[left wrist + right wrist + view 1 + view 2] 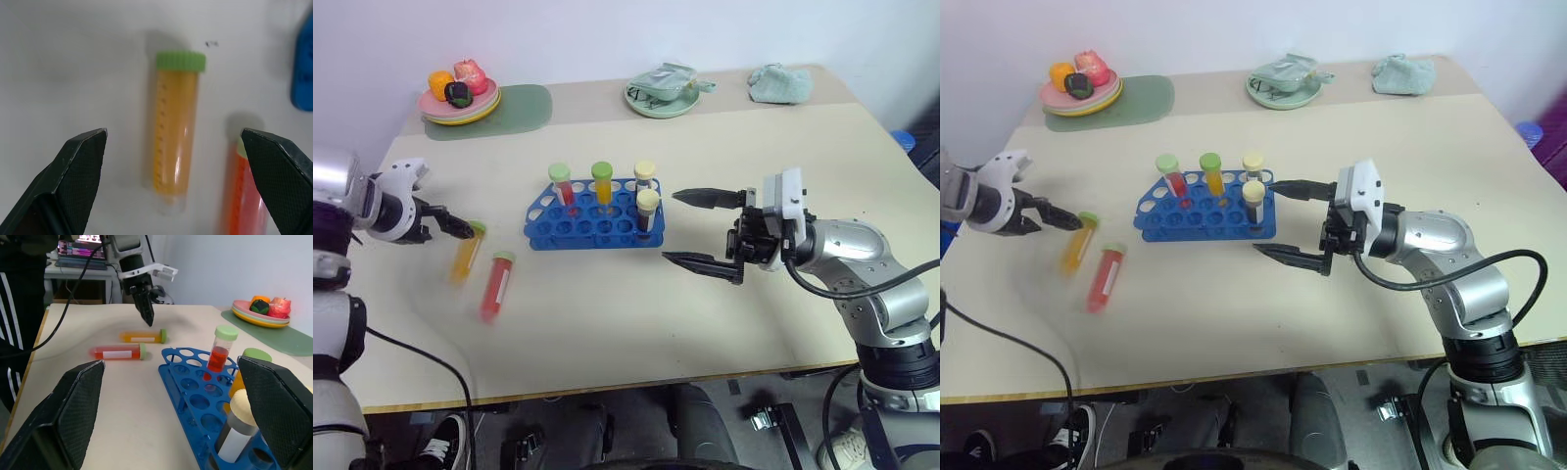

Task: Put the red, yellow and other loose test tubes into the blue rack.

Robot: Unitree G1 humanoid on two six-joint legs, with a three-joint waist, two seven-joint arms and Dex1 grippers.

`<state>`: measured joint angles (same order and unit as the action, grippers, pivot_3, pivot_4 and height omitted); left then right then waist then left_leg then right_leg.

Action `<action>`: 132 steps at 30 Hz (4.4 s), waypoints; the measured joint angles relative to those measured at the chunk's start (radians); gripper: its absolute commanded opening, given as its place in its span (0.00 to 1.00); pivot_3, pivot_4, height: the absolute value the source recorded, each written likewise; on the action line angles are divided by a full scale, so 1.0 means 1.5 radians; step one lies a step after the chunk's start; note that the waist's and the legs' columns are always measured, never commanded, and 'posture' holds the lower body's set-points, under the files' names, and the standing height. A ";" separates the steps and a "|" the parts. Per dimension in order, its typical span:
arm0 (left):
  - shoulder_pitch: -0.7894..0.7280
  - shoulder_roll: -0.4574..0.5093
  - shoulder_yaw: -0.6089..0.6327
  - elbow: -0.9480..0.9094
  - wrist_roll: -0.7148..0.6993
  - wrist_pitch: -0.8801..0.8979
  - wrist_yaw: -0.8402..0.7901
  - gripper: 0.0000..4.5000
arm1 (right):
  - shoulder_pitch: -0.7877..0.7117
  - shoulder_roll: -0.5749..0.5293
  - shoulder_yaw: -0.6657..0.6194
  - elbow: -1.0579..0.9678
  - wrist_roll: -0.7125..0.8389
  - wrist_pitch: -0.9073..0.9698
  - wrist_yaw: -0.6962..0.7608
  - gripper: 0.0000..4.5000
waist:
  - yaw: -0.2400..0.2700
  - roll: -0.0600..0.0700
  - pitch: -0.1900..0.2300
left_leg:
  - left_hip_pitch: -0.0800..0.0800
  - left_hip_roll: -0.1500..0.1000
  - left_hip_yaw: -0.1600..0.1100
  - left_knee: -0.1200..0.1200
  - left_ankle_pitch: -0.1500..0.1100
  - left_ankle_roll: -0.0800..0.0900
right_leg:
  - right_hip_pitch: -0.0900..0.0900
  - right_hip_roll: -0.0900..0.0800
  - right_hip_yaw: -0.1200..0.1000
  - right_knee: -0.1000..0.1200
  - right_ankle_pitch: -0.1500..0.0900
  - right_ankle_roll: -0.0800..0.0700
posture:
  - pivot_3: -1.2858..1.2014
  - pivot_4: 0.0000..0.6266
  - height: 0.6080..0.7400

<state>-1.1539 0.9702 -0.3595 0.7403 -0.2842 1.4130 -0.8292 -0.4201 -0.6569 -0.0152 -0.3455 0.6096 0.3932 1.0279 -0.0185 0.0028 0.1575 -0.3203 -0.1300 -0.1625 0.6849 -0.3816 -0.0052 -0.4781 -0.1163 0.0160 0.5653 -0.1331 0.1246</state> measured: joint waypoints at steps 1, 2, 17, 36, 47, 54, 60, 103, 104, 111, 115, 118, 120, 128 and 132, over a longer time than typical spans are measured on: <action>-0.012 -0.009 -0.012 0.023 0.012 -0.018 -0.010 1.00 | 0.000 0.001 0.000 0.000 -0.001 0.000 0.000 0.99 | 0.000 0.000 0.000 | 0.000 0.000 0.001 0.000 0.000 0.000 | 0.000 0.000 0.000 0.000 0.000 0.000 | 0.52 0.24 1.00; -0.025 -0.021 -0.022 0.051 0.026 -0.035 -0.018 1.00 | -0.001 0.002 0.001 0.001 -0.004 0.000 0.000 0.99 | 0.001 0.000 0.000 | 0.000 0.000 0.001 0.000 0.000 0.000 | 0.000 0.000 0.000 0.000 0.000 0.000 | 0.52 0.24 1.00; -0.078 -0.112 -0.075 0.253 0.167 -0.140 -0.135 1.00 | -0.009 0.006 0.004 0.001 -0.014 0.000 -0.016 0.99 | -0.001 0.000 0.000 | 0.000 0.000 0.002 0.001 0.000 0.000 | 0.000 0.000 0.000 0.000 0.000 0.000 | 0.52 0.24 1.00; -0.072 -0.137 0.027 0.298 0.203 -0.182 -0.057 0.17 | -0.015 0.007 0.003 0.018 -0.033 -0.010 -0.024 1.00 | 0.001 0.000 0.000 | 0.000 0.000 0.002 0.002 0.000 0.000 | 0.000 0.000 0.000 0.001 0.000 0.001 | 0.52 0.24 1.00; -0.064 -0.120 0.041 0.273 0.217 -0.186 -0.078 0.17 | -0.015 0.008 0.004 0.019 -0.039 -0.021 -0.021 1.00 | 0.000 0.000 0.000 | -0.001 0.000 0.002 0.003 0.000 0.000 | 0.000 0.000 0.000 0.001 0.000 0.001 | 0.52 0.24 1.00; -0.027 -0.057 0.081 0.071 0.207 -0.191 -0.078 0.17 | -0.014 0.010 0.006 0.024 -0.046 -0.025 -0.021 1.00 | 0.000 0.000 0.000 | -0.002 0.001 0.001 0.004 0.000 0.000 | 0.000 0.000 0.000 0.002 0.000 0.001 | 0.52 0.24 1.00; 0.139 -0.070 0.327 -0.251 0.065 -0.269 -0.077 0.17 | -0.011 0.008 -0.003 0.043 -0.051 -0.036 -0.020 1.00 | 0.003 0.000 0.000 | -0.003 0.002 -0.001 0.006 0.000 0.000 | -0.001 -0.001 -0.001 0.003 0.000 0.000 | 0.52 0.24 1.00; 0.479 -0.438 0.237 -0.363 0.093 -1.185 0.027 0.17 | 0.079 -0.072 -0.104 0.033 -0.055 -0.024 -0.041 1.00 | 0.024 0.000 -0.001 | -0.001 0.003 0.006 0.009 -0.003 0.002 | 0.003 -0.001 -0.001 -0.002 0.002 0.001 | 0.52 0.24 1.00; 0.473 -0.440 0.235 -0.362 0.094 -1.186 0.032 0.17 | 0.079 -0.072 -0.104 0.032 -0.055 -0.024 -0.041 1.00 | 0.023 0.000 -0.001 | -0.001 0.003 0.006 0.009 -0.003 0.002 | 0.003 -0.001 -0.001 -0.002 0.002 0.001 | 0.52 0.24 1.00; 0.446 -0.468 0.222 -0.322 0.094 -1.198 0.054 0.17 | 0.079 -0.072 -0.104 0.026 -0.056 -0.024 -0.044 1.00 | 0.022 0.000 -0.001 | -0.001 0.003 0.006 0.009 -0.003 0.002 | 0.003 -0.001 -0.001 -0.002 0.002 0.001 | 0.52 0.24 1.00; 0.446 -0.476 0.222 -0.312 0.087 -1.188 0.052 0.17 | 0.079 -0.072 -0.104 0.025 -0.056 -0.024 -0.046 1.00 | 0.023 0.000 -0.001 | -0.001 0.003 0.006 0.009 -0.003 0.002 | 0.003 -0.001 -0.001 -0.002 0.002 0.001 | 0.52 0.24 1.00; 0.449 -0.480 0.222 -0.312 0.069 -1.164 0.046 0.17 | 0.079 -0.072 -0.104 0.025 -0.056 -0.024 -0.047 1.00 | 0.022 0.000 -0.001 | -0.001 0.003 0.006 0.009 -0.003 0.002 | 0.003 -0.001 -0.001 -0.002 0.002 0.001 | 0.52 0.24 1.00; 0.454 -0.483 0.222 -0.313 0.058 -1.145 0.042 0.17 | 0.078 -0.072 -0.104 0.025 -0.057 -0.024 -0.048 1.00 | 0.022 0.000 -0.001 | -0.001 0.003 0.006 0.009 -0.003 0.002 | 0.003 -0.001 -0.001 -0.002 0.002 0.001 | 0.52 0.24 1.00; 0.470 -0.494 0.222 -0.341 0.022 -1.095 0.029 0.17 | 0.073 -0.072 -0.103 0.025 -0.057 -0.024 -0.052 1.00 | 0.021 0.000 -0.001 | -0.001 0.003 0.006 0.009 -0.003 0.002 | 0.003 -0.001 -0.001 -0.002 0.002 0.001 | 0.52 0.24 1.00; 0.473 -0.498 0.222 -0.345 0.021 -1.078 0.031 0.17 | 0.073 -0.072 -0.103 0.025 -0.057 -0.024 -0.052 1.00 | 0.022 0.000 -0.001 | -0.001 0.003 0.006 0.009 -0.003 0.002 | 0.003 -0.001 -0.001 -0.002 0.002 0.001 | 0.52 0.24 1.00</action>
<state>-0.4438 0.2228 -0.0272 0.2229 -0.2527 -0.2040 -0.7831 -0.3103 -0.7644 -0.1693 -0.3079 0.5234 0.3573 0.9502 0.0152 0.0028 0.1566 -0.3215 -0.1260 -0.1540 0.6985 -0.3867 -0.0025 -0.4732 -0.1177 0.0145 0.5620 -0.1298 0.1254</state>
